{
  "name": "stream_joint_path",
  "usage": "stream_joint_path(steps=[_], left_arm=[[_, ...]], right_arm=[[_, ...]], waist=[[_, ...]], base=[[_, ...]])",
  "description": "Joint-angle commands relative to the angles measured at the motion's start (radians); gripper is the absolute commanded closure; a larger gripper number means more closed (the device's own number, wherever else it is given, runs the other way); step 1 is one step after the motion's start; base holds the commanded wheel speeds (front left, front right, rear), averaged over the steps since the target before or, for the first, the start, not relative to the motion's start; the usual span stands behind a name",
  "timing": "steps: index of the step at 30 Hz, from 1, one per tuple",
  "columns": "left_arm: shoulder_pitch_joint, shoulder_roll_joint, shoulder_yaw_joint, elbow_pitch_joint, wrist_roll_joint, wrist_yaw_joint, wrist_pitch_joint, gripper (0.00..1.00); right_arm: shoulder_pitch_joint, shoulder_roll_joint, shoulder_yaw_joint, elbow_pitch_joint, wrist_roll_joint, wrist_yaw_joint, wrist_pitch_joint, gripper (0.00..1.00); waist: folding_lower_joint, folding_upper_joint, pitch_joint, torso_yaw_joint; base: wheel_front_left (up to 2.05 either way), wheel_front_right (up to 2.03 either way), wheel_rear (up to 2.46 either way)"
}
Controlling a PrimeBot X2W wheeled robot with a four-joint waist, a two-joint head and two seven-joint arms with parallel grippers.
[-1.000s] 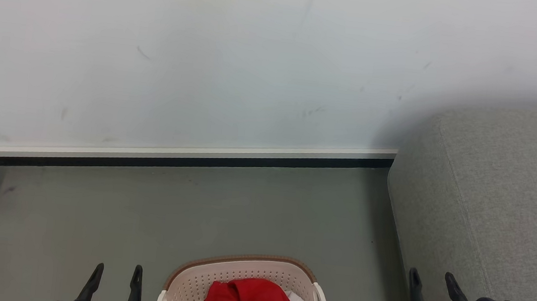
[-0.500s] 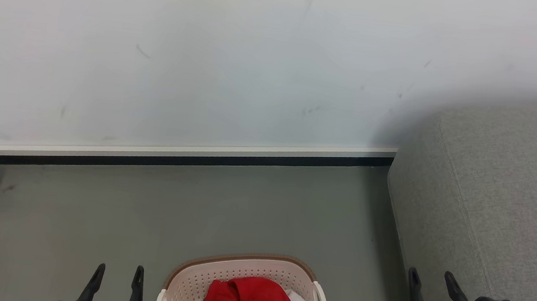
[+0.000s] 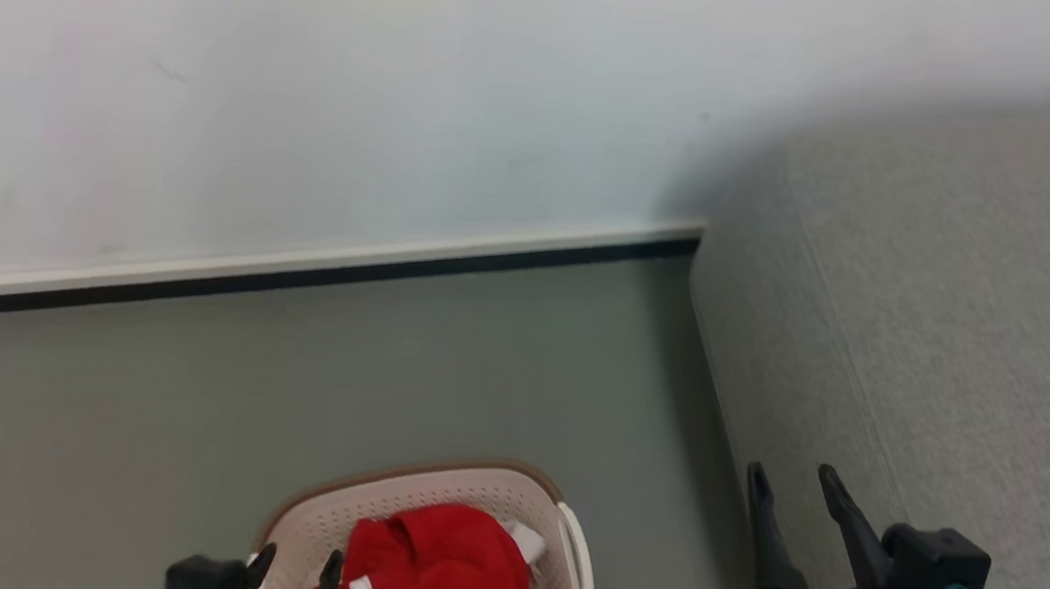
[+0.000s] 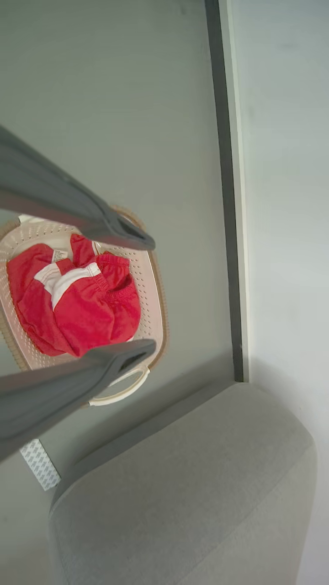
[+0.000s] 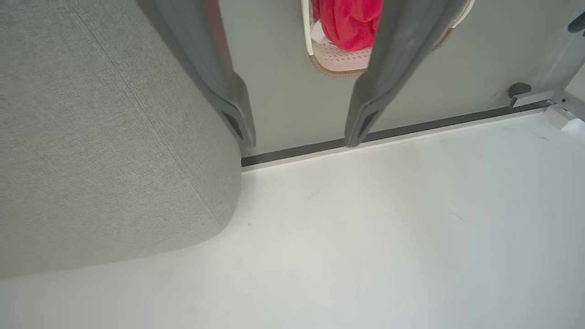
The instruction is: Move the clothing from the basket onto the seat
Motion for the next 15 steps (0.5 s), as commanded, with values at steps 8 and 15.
stream_joint_path(steps=[8,15], left_arm=[[-0.232,0.031,-0.027,0.222,0.038,-0.007,0.084,0.0],[-0.43,0.069,-0.044,0.353,0.07,-0.024,0.138,0.0]], right_arm=[[-0.081,0.001,0.049,-0.027,0.034,0.004,-0.044,0.0],[-0.131,0.002,0.073,-0.027,0.083,0.004,-0.125,0.0]], waist=[[0.0,0.0,0.293,-0.211],[0.0,0.0,0.498,-0.296]], base=[[0.0,0.0,0.0],[0.0,0.0,0.0]])
